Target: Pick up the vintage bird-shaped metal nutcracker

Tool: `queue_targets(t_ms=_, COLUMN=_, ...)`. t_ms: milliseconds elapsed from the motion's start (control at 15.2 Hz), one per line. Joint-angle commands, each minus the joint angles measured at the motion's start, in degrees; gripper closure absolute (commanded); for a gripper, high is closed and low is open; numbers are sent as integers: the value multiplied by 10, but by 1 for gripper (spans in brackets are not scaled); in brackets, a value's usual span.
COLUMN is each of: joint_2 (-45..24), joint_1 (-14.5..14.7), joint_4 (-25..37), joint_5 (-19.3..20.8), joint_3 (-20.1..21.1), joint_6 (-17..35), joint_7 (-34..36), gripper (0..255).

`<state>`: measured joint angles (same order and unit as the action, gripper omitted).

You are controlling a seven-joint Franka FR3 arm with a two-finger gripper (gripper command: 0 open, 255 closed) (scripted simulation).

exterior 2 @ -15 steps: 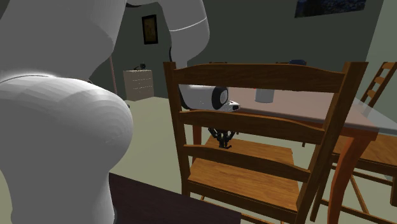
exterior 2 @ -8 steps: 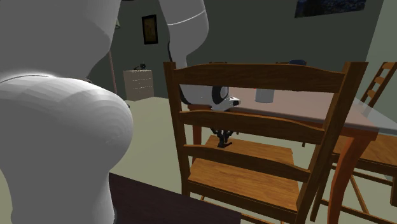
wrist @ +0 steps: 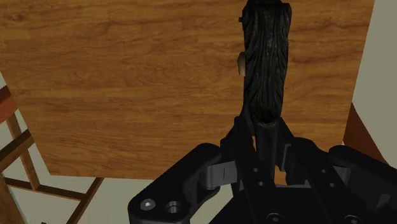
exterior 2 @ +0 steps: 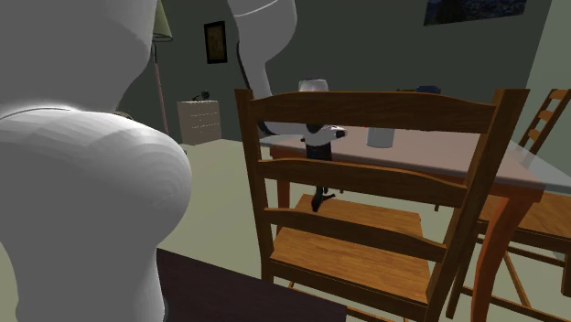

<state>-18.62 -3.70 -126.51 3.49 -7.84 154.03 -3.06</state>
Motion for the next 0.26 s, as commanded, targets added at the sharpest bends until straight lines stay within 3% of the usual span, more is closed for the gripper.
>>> queue_targets(t_ms=0, joint_2=14, joint_1=0, joint_4=-1, joint_5=1, joint_3=-1, joint_6=-13, joint_7=-1, gripper=255)
queue_targets(t_ms=198, joint_2=21, joint_1=1, joint_4=-1, joint_5=2, joint_3=-1, joint_6=-20, joint_7=-1, gripper=255)
